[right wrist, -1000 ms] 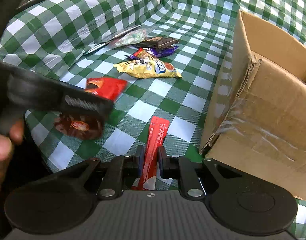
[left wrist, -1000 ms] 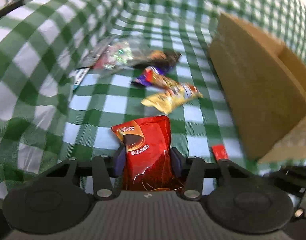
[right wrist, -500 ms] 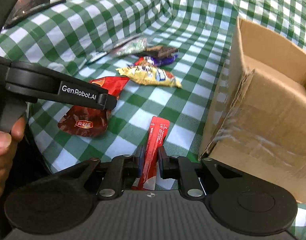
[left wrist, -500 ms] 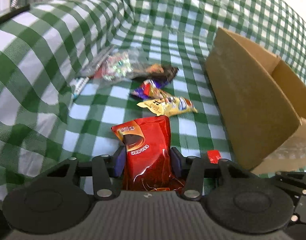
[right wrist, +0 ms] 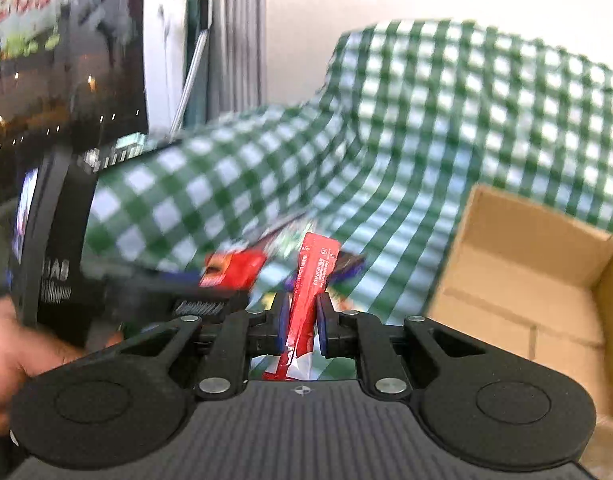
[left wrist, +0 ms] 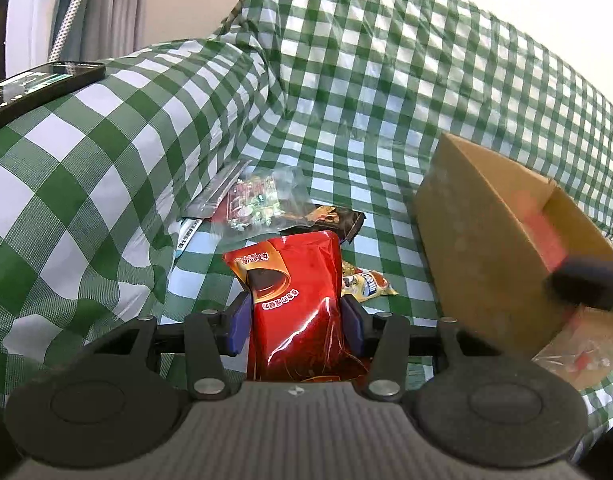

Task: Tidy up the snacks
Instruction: 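Carry both snacks over the box and open both tools to drop them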

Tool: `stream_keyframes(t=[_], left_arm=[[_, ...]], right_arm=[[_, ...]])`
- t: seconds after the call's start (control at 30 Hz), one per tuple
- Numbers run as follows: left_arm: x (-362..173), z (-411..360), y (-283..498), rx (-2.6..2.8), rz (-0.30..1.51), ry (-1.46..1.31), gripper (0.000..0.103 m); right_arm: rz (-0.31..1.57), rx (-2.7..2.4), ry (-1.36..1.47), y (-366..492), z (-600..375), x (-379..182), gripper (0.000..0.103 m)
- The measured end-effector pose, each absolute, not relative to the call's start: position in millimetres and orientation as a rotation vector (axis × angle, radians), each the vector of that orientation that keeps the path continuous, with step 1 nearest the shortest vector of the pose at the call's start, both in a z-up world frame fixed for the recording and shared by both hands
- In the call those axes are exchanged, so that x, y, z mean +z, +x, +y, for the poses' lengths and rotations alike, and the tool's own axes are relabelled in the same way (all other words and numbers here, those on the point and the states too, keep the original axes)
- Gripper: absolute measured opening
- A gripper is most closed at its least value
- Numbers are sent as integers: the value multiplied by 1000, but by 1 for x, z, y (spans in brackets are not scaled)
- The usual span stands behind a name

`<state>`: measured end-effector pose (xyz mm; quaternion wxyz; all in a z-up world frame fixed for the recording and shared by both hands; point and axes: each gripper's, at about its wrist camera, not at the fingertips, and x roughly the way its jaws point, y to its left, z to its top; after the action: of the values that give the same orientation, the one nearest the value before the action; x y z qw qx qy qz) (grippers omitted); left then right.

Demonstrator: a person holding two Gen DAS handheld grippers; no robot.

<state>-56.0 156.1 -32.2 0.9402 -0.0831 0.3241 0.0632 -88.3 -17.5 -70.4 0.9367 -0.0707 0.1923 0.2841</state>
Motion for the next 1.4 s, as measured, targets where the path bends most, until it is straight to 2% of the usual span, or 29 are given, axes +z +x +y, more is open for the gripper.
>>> stream_keyframes(t=[0.2,0.4,0.5,0.93,1.17,1.4], left_arm=[[-34,147,-57,100,652,-129,53],[-26,128,-55,32,643,-68,53],[-11,116,-49,-11,637,-41,53],[81,25,-8,-184,491,-18,53],[96,-28,18,-239,472,30,53],[98,-67,30,-270,470,55,53]], right_arm=[[301,444,-80,-66,-93,-44,16],[283,221,203,-48,-165,-74,15],[218,191,253,-53,-169,-74,15],[211,138,352,-46,-184,-87,15],[107,-12,353,-57,-192,-83,15],[119,0,433,-54,-208,-87,15]])
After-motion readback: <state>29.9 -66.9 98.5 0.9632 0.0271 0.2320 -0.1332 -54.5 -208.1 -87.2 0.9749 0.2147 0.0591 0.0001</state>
